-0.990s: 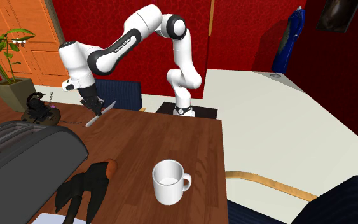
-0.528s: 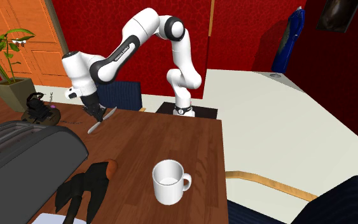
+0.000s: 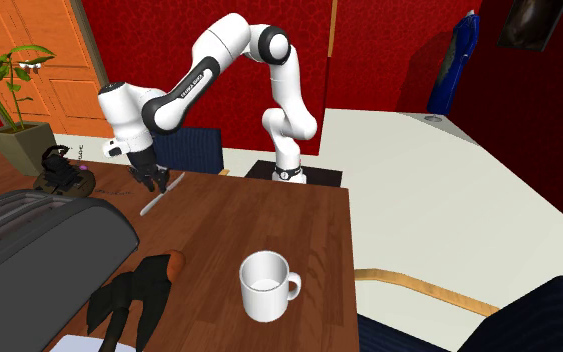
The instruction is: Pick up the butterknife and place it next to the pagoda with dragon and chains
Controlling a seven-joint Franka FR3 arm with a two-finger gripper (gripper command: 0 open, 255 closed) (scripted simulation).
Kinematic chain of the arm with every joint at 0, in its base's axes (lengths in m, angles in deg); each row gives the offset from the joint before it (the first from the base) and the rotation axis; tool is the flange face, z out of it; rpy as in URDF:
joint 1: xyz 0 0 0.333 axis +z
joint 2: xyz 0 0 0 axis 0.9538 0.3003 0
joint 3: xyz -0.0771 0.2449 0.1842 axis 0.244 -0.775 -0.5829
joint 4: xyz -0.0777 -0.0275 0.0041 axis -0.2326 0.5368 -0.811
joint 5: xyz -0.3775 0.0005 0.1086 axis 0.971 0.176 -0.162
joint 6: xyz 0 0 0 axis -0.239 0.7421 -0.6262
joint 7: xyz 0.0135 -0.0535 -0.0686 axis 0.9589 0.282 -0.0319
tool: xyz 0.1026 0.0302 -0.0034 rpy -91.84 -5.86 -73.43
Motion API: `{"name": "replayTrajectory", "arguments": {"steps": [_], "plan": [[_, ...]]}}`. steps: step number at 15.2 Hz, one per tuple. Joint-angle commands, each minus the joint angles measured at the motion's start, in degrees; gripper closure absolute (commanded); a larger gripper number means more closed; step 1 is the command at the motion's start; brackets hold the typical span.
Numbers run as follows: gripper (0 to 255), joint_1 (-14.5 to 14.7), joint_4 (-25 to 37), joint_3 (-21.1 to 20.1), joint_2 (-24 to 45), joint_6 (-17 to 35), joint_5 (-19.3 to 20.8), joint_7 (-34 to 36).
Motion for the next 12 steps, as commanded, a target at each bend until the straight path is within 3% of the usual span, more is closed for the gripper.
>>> {"name": "replayTrajectory", "arguments": {"steps": [1, 5, 9, 12], "plan": [[0, 0.00, 0.00, 0.00, 0.00, 0.00, 0.00, 0.00], [0, 0.00, 0.00, 0.00, 0.00, 0.00, 0.00, 0.00], [0, 0.25, 4.88, 0.04, -2.25, -7.01, 0.83, 0.59], [0, 0.25, 4.88, 0.04, -2.25, -7.00, 0.83, 0.59]]}}
